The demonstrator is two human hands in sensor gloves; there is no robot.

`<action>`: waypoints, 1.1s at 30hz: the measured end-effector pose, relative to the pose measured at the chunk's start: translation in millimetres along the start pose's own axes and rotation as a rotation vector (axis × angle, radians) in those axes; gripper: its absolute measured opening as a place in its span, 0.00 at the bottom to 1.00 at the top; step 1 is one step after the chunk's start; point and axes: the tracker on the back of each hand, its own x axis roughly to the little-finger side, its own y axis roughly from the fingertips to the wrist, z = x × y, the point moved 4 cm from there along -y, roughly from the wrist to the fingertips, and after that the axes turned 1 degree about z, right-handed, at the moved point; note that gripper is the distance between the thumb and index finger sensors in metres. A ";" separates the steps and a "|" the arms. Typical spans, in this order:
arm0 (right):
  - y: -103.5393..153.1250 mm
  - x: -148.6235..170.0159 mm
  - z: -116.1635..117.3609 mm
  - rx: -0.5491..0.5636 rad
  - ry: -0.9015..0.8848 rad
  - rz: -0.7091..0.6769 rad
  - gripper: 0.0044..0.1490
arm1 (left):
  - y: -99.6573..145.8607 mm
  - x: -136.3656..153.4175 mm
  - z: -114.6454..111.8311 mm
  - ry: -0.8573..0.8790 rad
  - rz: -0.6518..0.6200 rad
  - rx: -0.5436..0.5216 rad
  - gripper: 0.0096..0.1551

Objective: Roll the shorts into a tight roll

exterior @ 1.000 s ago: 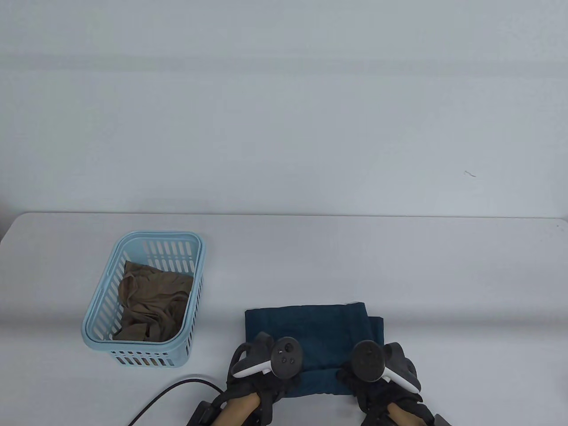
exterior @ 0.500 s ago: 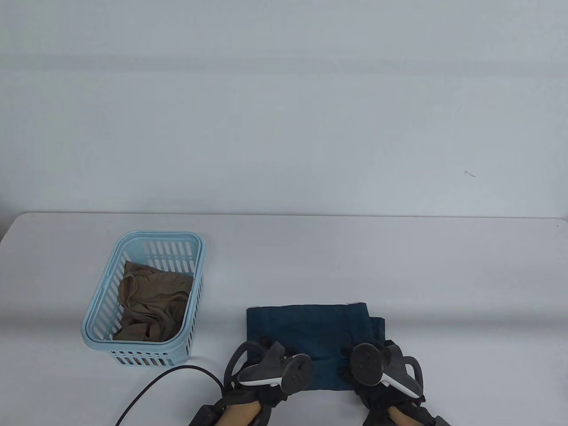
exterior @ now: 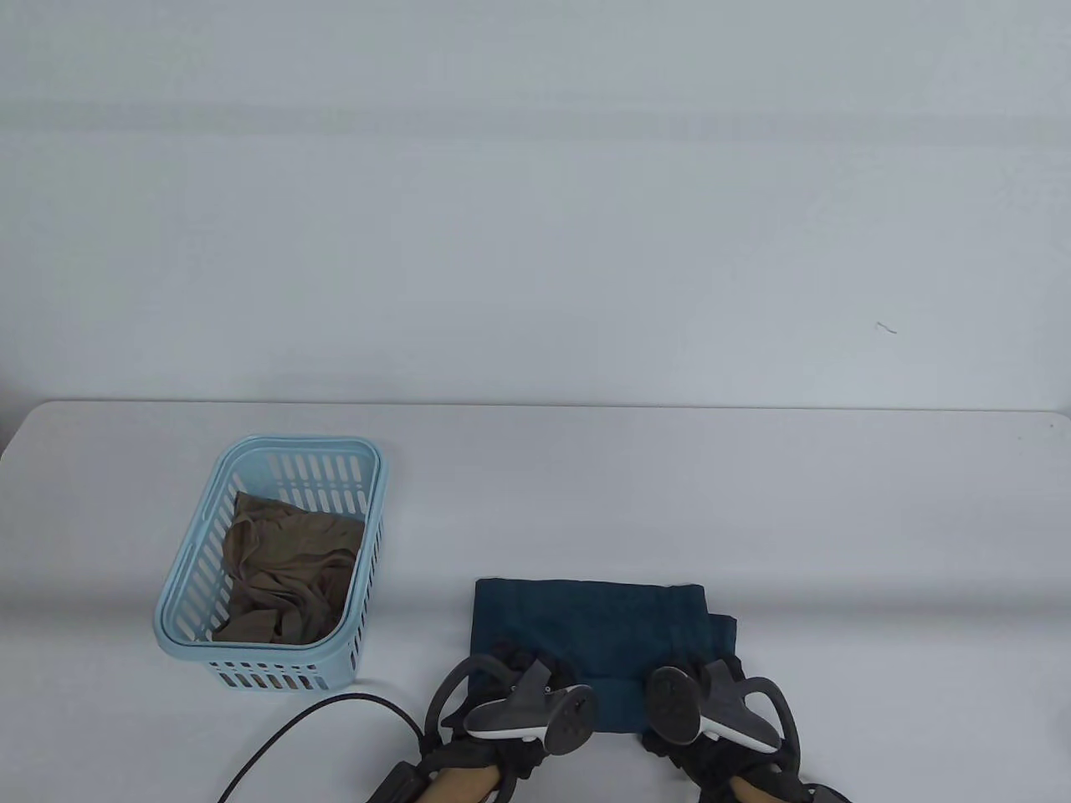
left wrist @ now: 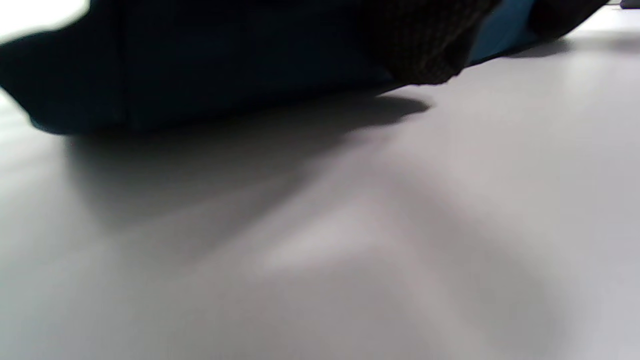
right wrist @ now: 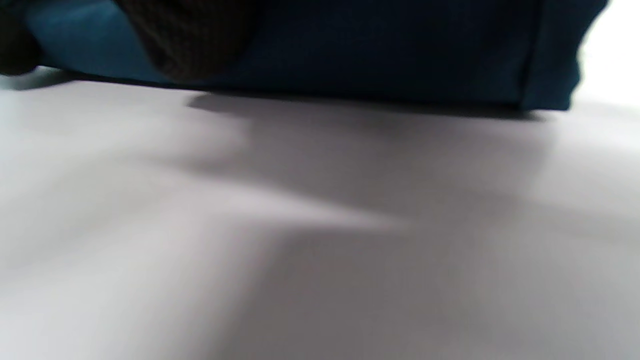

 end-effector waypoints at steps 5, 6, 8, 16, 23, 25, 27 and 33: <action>-3.0 10.6 -7.8 0.008 -0.155 0.006 0.40 | 1.0 12.5 12.2 0.078 0.002 -0.042 0.40; -3.6 14.5 -6.8 -0.014 -0.219 0.022 0.40 | 1.8 16.2 13.4 0.133 0.005 -0.040 0.39; -3.6 19.9 -6.0 -0.046 -0.320 0.032 0.39 | 3.3 22.2 14.9 0.232 0.004 -0.037 0.37; -5.2 21.7 -4.9 -0.079 -0.360 0.039 0.35 | 3.8 24.4 13.1 0.347 -0.016 -0.007 0.33; -4.4 23.1 -6.6 -0.052 -0.350 0.071 0.35 | 20.6 24.4 45.3 0.290 -0.072 -0.173 0.28; -5.2 24.4 -6.9 -0.053 -0.364 0.090 0.35 | 23.2 21.5 48.9 0.299 -0.128 -0.173 0.24; -5.0 25.1 -7.8 -0.048 -0.375 0.103 0.35 | 22.7 22.2 46.7 0.258 -0.110 -0.144 0.25; 5.7 22.4 -29.2 0.103 -0.277 0.063 0.39 | 20.0 21.6 40.1 0.182 -0.054 -0.137 0.28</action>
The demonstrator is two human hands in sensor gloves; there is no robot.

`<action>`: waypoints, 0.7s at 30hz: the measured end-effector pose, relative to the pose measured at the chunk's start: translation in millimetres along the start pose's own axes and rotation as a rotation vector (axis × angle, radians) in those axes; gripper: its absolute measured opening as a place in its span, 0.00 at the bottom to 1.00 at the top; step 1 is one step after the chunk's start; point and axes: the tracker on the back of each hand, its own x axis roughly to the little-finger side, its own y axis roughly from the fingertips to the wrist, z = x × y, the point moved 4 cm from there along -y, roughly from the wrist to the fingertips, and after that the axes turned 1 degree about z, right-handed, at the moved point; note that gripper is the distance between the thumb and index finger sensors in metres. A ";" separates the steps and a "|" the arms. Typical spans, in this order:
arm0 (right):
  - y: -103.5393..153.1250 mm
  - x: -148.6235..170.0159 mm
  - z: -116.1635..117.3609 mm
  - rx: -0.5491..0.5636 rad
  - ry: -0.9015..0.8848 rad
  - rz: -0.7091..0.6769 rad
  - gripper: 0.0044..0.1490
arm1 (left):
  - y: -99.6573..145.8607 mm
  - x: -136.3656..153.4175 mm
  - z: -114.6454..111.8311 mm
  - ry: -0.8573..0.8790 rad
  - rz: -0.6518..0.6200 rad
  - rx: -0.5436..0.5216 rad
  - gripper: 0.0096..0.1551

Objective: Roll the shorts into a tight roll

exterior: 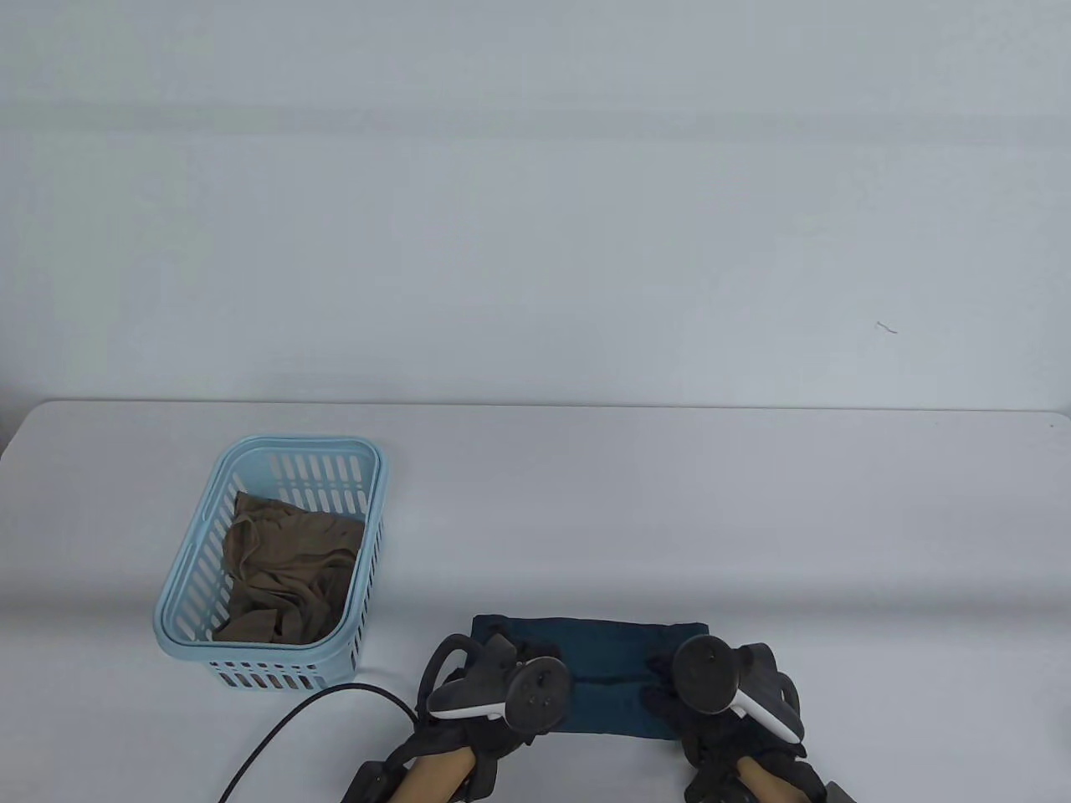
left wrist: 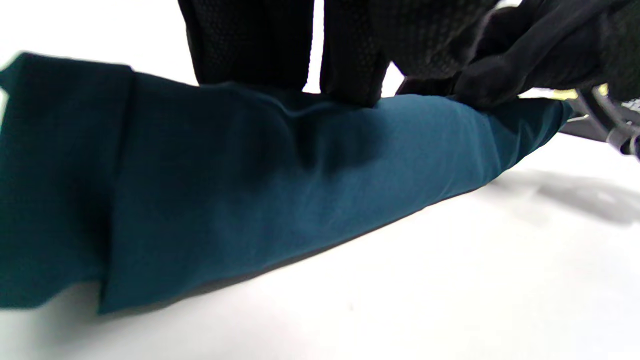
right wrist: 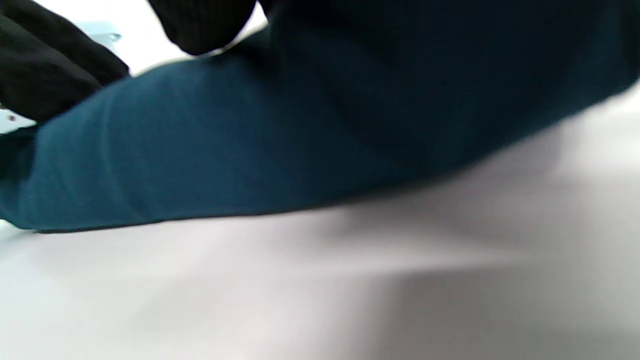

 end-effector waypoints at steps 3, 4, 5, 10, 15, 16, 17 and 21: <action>6.2 -5.1 -5.5 0.018 0.051 -0.051 0.41 | -3.1 -1.4 -7.7 -0.053 0.021 0.023 0.33; 6.9 -5.9 -4.1 -0.006 0.062 -0.055 0.42 | -3.9 -2.0 -10.7 -0.067 0.025 0.028 0.35; 7.0 -6.5 -1.9 -0.032 0.073 -0.060 0.43 | -4.9 -2.5 -13.9 -0.080 0.029 0.034 0.36; 2.3 -5.3 19.3 -0.161 0.166 -0.036 0.48 | -9.2 -2.5 -29.8 -0.113 0.049 0.086 0.41; -2.6 -2.7 30.8 -0.174 0.210 -0.022 0.47 | -12.1 -3.5 -41.6 -0.116 0.053 0.132 0.44; -3.8 -2.3 33.1 -0.165 0.220 -0.019 0.47 | -12.8 -4.4 -44.9 -0.122 0.055 0.150 0.45; -4.6 -2.1 34.6 -0.154 0.228 -0.017 0.47 | -13.4 -4.9 -47.1 -0.133 0.057 0.159 0.45; -7.9 -4.0 27.8 -0.073 0.267 -0.048 0.43 | -17.4 -3.4 -47.3 -0.190 0.064 0.133 0.42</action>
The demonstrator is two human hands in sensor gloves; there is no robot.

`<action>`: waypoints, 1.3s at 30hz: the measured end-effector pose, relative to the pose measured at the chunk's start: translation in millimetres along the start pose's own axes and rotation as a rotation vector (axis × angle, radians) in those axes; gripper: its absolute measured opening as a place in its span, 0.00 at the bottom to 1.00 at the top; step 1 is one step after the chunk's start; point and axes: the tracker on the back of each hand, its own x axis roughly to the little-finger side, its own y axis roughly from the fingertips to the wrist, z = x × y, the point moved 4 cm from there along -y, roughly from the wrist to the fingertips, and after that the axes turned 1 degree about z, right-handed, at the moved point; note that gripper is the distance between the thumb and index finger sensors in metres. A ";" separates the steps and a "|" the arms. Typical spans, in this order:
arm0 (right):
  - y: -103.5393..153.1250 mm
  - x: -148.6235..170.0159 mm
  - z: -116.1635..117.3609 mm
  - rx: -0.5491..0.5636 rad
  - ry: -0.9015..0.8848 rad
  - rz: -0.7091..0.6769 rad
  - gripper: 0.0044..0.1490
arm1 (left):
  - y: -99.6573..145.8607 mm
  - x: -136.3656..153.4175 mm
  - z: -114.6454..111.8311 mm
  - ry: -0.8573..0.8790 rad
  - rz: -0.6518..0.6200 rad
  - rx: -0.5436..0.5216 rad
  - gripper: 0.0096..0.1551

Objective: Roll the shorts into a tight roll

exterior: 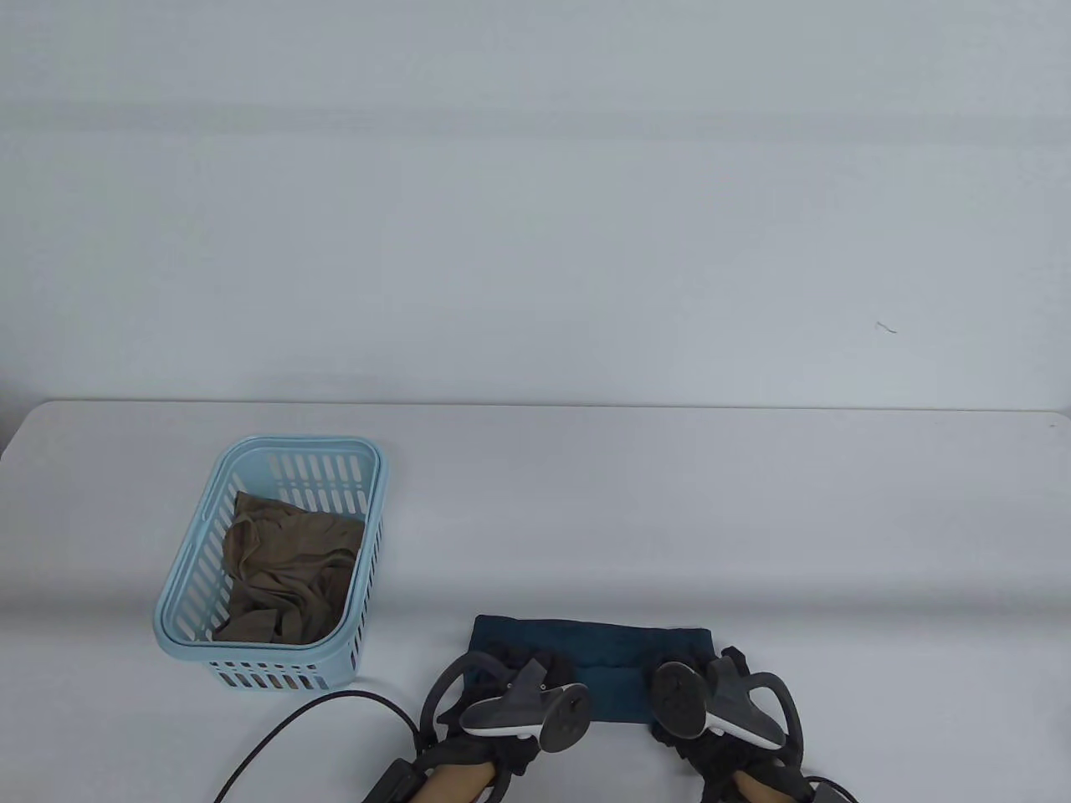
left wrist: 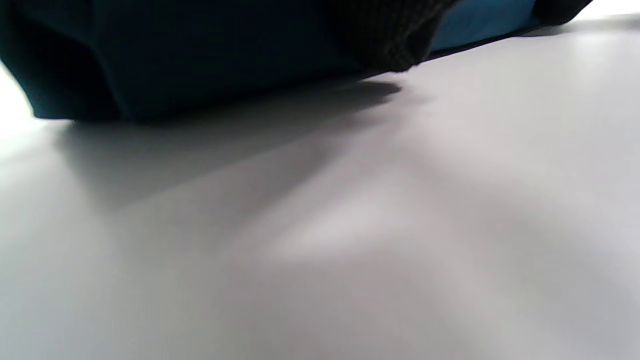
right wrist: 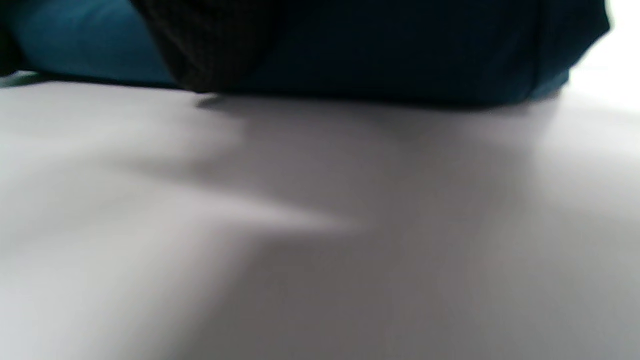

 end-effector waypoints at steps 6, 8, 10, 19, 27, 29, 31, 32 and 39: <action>1.0 10.6 -8.3 -0.060 -0.163 0.006 0.39 | 5.5 16.6 15.5 0.204 0.017 -0.016 0.38; 1.4 14.5 -9.3 -0.085 -0.235 0.002 0.37 | 7.8 23.0 17.2 0.281 0.023 -0.008 0.37; 1.3 19.8 -8.8 -0.120 -0.328 0.000 0.37 | 9.2 30.3 16.6 0.375 0.029 0.025 0.36; -0.7 29.2 -7.8 -0.139 -0.429 0.054 0.34 | 8.2 30.6 10.2 0.459 0.071 0.074 0.35; -10.9 30.9 -11.9 -0.039 -0.286 0.160 0.36 | -9.9 35.8 14.4 0.269 0.203 0.110 0.36; -15.7 31.6 -9.4 -0.047 -0.262 0.181 0.38 | -15.6 37.2 14.0 0.220 0.233 0.128 0.38; -20.3 33.6 -4.8 -0.053 -0.277 0.201 0.39 | -21.1 38.5 11.4 0.196 0.266 0.141 0.38; -21.7 35.0 -2.8 -0.045 -0.286 0.212 0.40 | -23.9 38.9 8.7 0.183 0.272 0.145 0.39; -25.0 40.4 3.1 -0.021 -0.278 0.236 0.41 | -25.8 46.5 2.0 0.203 0.294 0.126 0.40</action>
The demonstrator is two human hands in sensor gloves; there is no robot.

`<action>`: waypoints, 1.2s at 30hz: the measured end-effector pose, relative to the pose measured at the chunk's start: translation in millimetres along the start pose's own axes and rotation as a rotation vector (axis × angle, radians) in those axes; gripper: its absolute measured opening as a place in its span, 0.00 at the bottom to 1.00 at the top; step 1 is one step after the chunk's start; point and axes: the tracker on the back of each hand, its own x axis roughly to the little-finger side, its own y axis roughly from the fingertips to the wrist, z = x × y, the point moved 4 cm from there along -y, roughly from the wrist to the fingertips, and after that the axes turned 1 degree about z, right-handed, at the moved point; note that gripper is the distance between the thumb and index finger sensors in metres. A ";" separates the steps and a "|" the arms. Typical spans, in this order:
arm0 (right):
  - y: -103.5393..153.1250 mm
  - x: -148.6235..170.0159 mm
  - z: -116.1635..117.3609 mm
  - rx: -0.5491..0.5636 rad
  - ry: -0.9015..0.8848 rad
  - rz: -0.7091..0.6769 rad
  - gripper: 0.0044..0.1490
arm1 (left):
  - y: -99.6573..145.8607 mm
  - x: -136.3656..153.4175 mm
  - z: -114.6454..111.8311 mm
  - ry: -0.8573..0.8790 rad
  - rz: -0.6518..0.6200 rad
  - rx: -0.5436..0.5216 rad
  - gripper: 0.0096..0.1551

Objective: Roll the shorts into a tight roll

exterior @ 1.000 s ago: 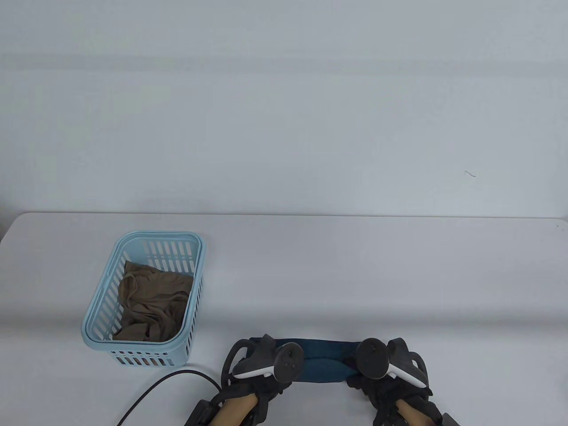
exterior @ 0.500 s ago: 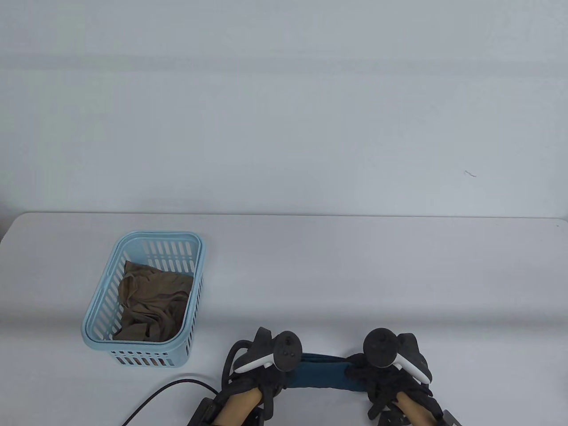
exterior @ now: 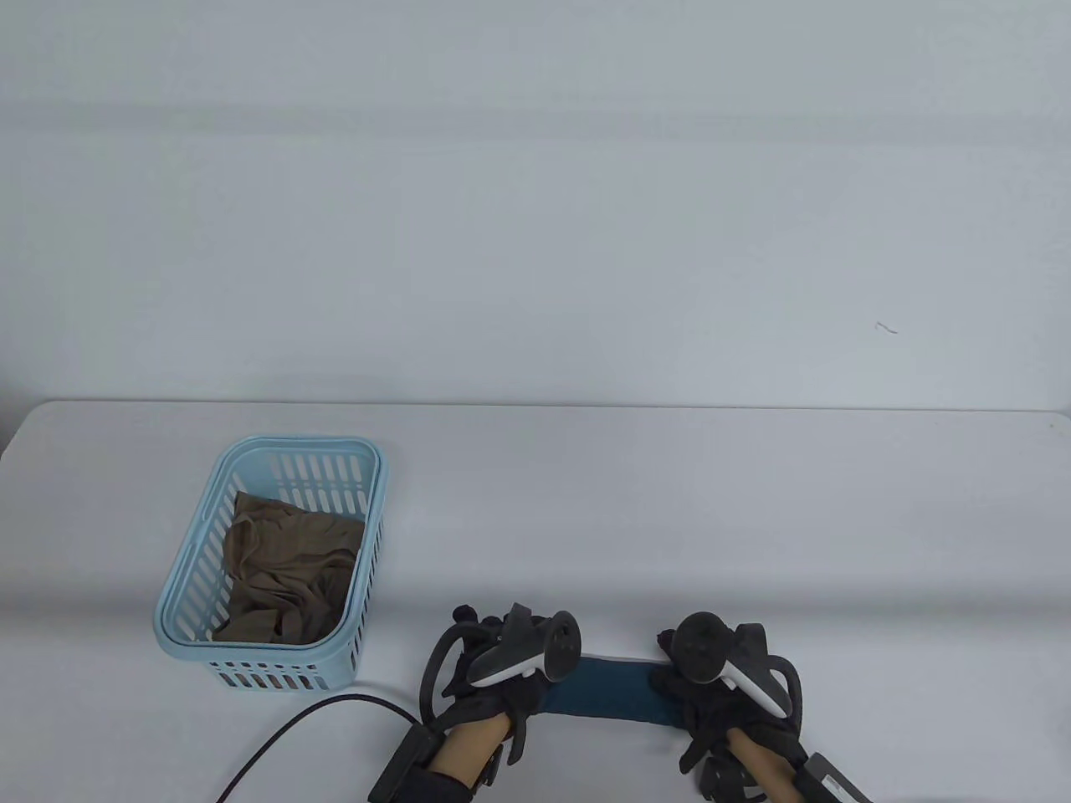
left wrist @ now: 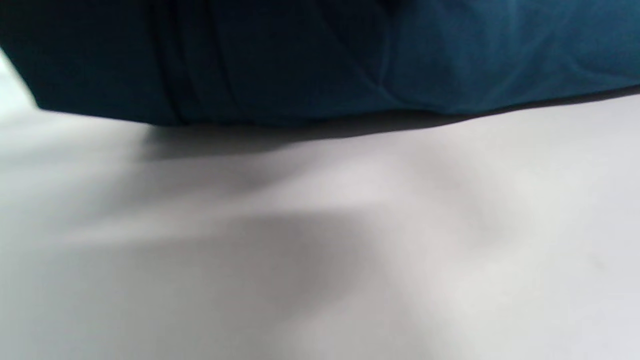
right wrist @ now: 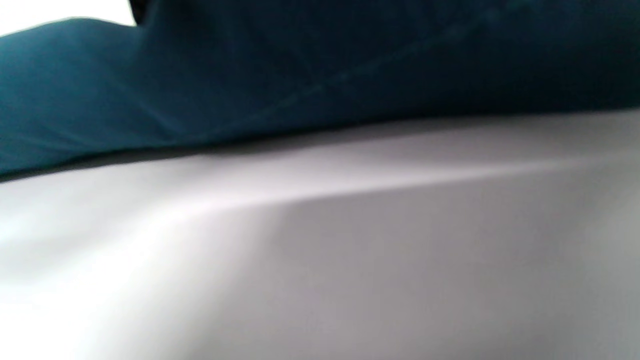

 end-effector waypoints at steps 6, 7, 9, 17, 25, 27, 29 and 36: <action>8.9 11.5 -27.5 0.032 -0.086 -0.033 0.38 | 35.1 21.0 31.7 0.130 -0.054 -0.160 0.38; 11.8 13.8 -34.2 0.055 -0.100 -0.042 0.38 | 44.5 24.0 36.6 0.128 -0.066 -0.175 0.39; 17.1 14.4 -44.1 0.073 -0.134 -0.100 0.38 | 62.6 28.5 44.4 0.129 -0.099 -0.212 0.39; 39.2 -41.0 -21.1 -0.086 -0.106 -0.412 0.35 | 96.2 43.9 59.5 0.137 -0.147 -0.370 0.41; 50.0 -73.8 7.8 -0.096 0.138 -0.485 0.34 | 99.0 43.2 55.0 0.119 -0.173 -0.360 0.42; 48.6 -72.5 13.2 -0.087 0.187 -0.475 0.34 | 98.5 40.3 53.4 0.121 -0.187 -0.353 0.42; 47.4 -72.1 13.6 -0.094 0.178 -0.464 0.33 | 97.9 37.2 51.9 0.115 -0.197 -0.344 0.42; 42.5 -70.5 14.8 -0.097 0.203 -0.415 0.33 | 96.6 38.1 53.0 0.126 -0.193 -0.339 0.42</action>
